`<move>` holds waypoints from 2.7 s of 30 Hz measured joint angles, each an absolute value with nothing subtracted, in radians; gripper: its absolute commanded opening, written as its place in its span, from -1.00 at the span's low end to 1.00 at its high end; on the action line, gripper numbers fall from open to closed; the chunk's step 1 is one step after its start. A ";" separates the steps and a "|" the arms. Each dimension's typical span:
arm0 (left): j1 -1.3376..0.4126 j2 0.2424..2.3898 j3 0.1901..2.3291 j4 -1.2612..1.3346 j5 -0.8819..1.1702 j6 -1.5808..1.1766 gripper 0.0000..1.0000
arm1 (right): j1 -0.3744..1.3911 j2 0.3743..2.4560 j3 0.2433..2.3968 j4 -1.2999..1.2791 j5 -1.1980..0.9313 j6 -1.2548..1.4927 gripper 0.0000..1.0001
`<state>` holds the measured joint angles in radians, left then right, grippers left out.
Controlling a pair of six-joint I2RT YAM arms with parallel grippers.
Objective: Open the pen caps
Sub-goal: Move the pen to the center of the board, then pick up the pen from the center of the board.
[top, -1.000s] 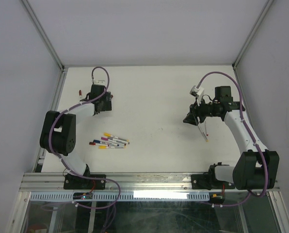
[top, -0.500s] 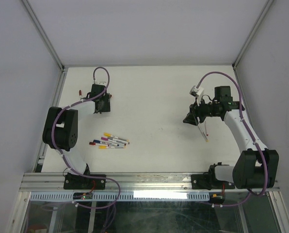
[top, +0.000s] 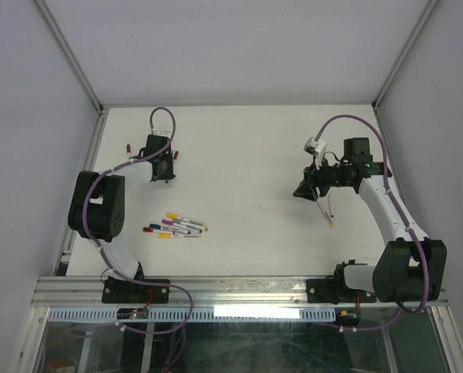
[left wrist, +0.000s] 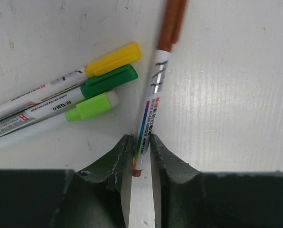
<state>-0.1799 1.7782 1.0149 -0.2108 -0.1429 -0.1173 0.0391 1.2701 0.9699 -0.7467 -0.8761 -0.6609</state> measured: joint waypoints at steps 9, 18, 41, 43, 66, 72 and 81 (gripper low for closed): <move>-0.231 1.778 1.015 -0.212 -0.136 -0.118 -0.75 | 0.039 1.270 0.970 -0.747 -0.876 -0.661 0.02; -0.332 1.778 1.015 -0.212 -0.140 -0.128 -0.75 | 0.039 1.270 0.970 -0.747 -0.876 -0.661 0.02; -0.361 1.954 1.271 -0.324 -0.159 -0.127 -0.55 | 0.039 1.270 0.970 -0.754 -0.876 -0.662 0.02; -0.361 1.956 1.272 -0.325 -0.159 -0.122 -0.74 | 0.039 1.270 0.970 -0.754 -0.876 -0.662 0.02; -0.536 1.829 1.020 -0.053 0.010 -0.325 -1.00 | 0.109 1.337 0.551 0.213 -1.102 0.102 0.23; -0.587 1.789 0.886 0.142 0.097 -0.476 -1.00 | 0.136 1.455 0.501 0.458 -1.057 0.273 0.24; -0.649 1.806 0.744 0.511 0.167 -0.728 -1.00 | 0.146 1.604 0.499 0.625 -1.016 0.405 0.23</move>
